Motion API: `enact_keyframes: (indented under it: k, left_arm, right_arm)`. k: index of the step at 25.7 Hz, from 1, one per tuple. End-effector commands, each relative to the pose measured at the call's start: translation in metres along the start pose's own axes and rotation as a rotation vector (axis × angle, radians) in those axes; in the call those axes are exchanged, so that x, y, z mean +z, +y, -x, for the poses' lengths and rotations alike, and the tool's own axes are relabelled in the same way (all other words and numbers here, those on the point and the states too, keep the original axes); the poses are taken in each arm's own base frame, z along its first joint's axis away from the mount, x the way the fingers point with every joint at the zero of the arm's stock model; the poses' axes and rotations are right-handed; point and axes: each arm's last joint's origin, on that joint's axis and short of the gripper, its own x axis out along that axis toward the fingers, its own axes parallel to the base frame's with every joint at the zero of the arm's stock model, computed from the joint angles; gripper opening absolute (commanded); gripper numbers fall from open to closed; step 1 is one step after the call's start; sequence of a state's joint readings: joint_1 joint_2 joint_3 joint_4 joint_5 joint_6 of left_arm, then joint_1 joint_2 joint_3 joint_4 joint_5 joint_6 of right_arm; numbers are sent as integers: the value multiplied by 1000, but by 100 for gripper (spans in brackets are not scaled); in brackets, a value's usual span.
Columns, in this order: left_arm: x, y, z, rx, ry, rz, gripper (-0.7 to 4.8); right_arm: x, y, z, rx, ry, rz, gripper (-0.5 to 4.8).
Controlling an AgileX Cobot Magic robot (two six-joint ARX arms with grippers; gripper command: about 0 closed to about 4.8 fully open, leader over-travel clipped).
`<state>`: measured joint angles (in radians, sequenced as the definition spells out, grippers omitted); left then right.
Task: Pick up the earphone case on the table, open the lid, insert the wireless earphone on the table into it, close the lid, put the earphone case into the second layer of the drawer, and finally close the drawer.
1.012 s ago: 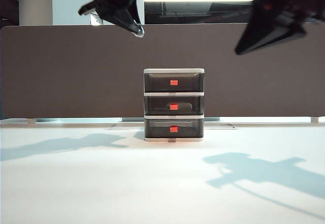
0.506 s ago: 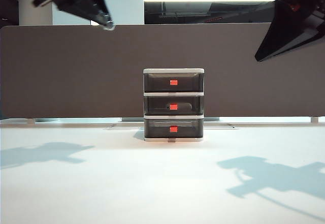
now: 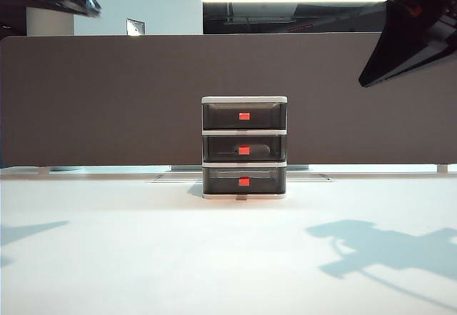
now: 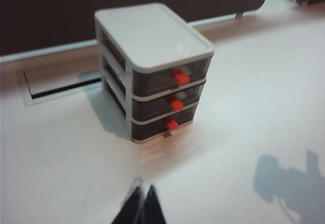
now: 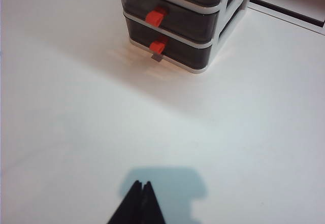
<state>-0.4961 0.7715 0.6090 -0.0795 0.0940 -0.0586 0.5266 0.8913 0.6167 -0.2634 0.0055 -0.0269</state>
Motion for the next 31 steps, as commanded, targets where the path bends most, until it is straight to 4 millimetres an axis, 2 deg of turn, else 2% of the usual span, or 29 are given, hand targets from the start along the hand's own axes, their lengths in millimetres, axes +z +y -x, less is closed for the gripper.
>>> enact_keyframes:
  k: [1, 8, 20, 26, 28, 31]
  left_arm:
    - [-13, 0, 11, -6, -47, -3, -6]
    - [-36, 2, 32, 15, -147, -35, -6]
    - [-66, 33, 58, 296, -304, -22, -6]
    - [-91, 39, 63, 377, -355, -29, -6]
    - [-106, 42, 64, 413, -374, -32, -6]
    - [-113, 45, 65, 448, -387, -33, -6]
  right_arm:
    - [3, 0, 2, 1, -22, 1, 0]
    - [3, 0, 1, 1, -22, 1, 0]
    - [3, 0, 1, 1, -22, 1, 0]
    - [3, 0, 1, 1, -22, 1, 0]
    - [3, 0, 1, 1, -22, 1, 0]
    - [3, 0, 1, 1, -22, 1, 0]
